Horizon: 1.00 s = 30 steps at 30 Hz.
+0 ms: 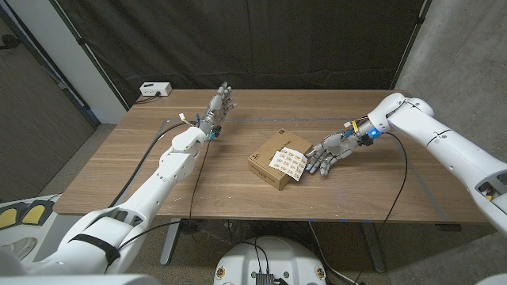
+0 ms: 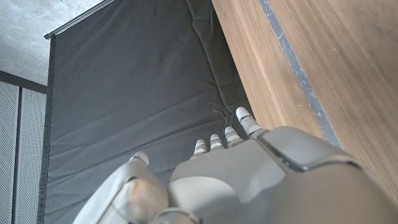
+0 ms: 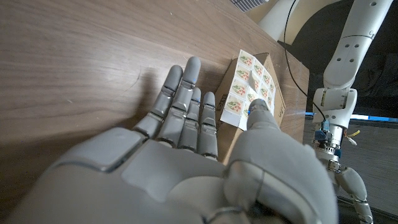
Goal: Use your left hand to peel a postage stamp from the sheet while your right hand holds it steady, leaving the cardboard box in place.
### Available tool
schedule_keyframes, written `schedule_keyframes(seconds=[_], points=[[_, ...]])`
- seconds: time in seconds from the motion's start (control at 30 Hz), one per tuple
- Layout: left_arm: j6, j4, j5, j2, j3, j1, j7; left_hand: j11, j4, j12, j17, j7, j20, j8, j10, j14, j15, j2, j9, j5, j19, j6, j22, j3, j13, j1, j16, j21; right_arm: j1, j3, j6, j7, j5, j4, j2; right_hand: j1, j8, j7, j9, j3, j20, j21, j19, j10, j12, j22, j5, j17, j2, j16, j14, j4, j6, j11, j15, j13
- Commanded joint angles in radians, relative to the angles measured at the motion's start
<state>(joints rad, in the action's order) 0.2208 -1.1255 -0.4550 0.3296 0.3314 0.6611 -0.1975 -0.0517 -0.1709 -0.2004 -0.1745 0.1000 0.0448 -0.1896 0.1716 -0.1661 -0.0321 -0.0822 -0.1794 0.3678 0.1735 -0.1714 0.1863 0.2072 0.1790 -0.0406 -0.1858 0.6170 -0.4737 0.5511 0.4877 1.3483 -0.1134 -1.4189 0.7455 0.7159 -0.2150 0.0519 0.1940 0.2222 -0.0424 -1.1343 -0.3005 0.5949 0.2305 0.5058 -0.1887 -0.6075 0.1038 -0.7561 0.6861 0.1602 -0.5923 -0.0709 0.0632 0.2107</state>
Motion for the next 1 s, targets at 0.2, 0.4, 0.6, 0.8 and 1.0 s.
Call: schedule_keyframes(seconds=[0.2, 0.4, 0.6, 0.8, 1.0], points=[[-0.001, 0.01, -0.002, -0.002, -0.001, -0.002, -0.004, 0.001, 0.005, 0.003, -0.002, 0.007, 0.007, 0.001, 0.074, -0.081, -0.009, -0.059, -0.003, 0.007, 0.101, -0.079, 0.003, 0.0, 0.003, -0.008, 0.002, -0.001, -0.03, -0.073, -0.065, 0.026, -0.109, 0.142, -0.083, 0.094, -0.018, -0.015, 0.013, -0.001, -0.032, -0.106, -0.033, 0.089, 0.021, 0.071, -0.006, -0.061, 0.013, -0.135, 0.065, 0.005, -0.071, 0.015, 0.124, 0.015], [0.001, 0.021, -0.002, -0.004, 0.003, -0.01, -0.012, 0.0, 0.005, 0.003, -0.002, 0.008, 0.007, 0.001, 0.075, -0.081, -0.008, -0.059, -0.003, 0.007, 0.1, -0.079, 0.003, 0.0, 0.003, -0.009, 0.002, -0.001, -0.083, -0.144, -0.032, -0.014, -0.116, 0.114, -0.097, 0.117, -0.015, -0.02, 0.017, -0.007, -0.039, -0.139, -0.043, 0.097, 0.018, 0.084, -0.005, -0.062, 0.016, -0.166, 0.074, 0.001, -0.077, 0.019, 0.134, 0.02], [0.008, 0.035, -0.001, -0.009, 0.007, -0.021, -0.021, 0.001, 0.006, 0.003, -0.002, 0.01, 0.008, 0.001, 0.074, -0.081, -0.009, -0.058, -0.003, 0.007, 0.101, -0.08, 0.003, 0.0, 0.003, -0.01, 0.002, -0.002, -0.109, -0.106, 0.106, -0.136, 0.027, -0.093, -0.025, 0.098, 0.009, -0.007, 0.022, -0.049, -0.035, -0.169, -0.043, 0.056, -0.006, 0.084, 0.0, -0.061, -0.017, -0.199, 0.057, -0.018, -0.022, 0.012, 0.134, 0.023], [0.012, 0.041, 0.002, -0.012, 0.01, -0.028, -0.022, 0.001, 0.006, 0.003, -0.002, 0.01, 0.008, 0.001, 0.074, -0.081, -0.009, -0.058, -0.003, 0.007, 0.1, -0.08, 0.003, 0.0, 0.003, -0.011, 0.002, -0.003, -0.056, 0.025, 0.225, -0.136, 0.198, -0.229, 0.026, 0.076, 0.001, -0.004, 0.034, -0.107, -0.064, -0.244, -0.146, 0.153, 0.024, 0.083, -0.02, -0.048, -0.059, -0.281, 0.144, -0.034, -0.042, 0.021, 0.153, 0.038], [0.009, 0.045, 0.005, -0.012, 0.012, -0.032, -0.018, 0.002, 0.006, 0.003, -0.002, 0.009, 0.009, 0.001, 0.075, -0.081, -0.009, -0.057, -0.003, 0.007, 0.1, -0.08, 0.003, 0.0, 0.003, -0.012, 0.002, -0.004, -0.031, 0.048, 0.217, -0.069, 0.199, -0.19, 0.022, 0.031, 0.003, 0.018, 0.031, -0.149, -0.074, -0.277, -0.183, 0.203, 0.041, 0.094, -0.033, -0.073, -0.1, -0.302, 0.176, -0.055, -0.047, 0.029, 0.154, 0.053]])
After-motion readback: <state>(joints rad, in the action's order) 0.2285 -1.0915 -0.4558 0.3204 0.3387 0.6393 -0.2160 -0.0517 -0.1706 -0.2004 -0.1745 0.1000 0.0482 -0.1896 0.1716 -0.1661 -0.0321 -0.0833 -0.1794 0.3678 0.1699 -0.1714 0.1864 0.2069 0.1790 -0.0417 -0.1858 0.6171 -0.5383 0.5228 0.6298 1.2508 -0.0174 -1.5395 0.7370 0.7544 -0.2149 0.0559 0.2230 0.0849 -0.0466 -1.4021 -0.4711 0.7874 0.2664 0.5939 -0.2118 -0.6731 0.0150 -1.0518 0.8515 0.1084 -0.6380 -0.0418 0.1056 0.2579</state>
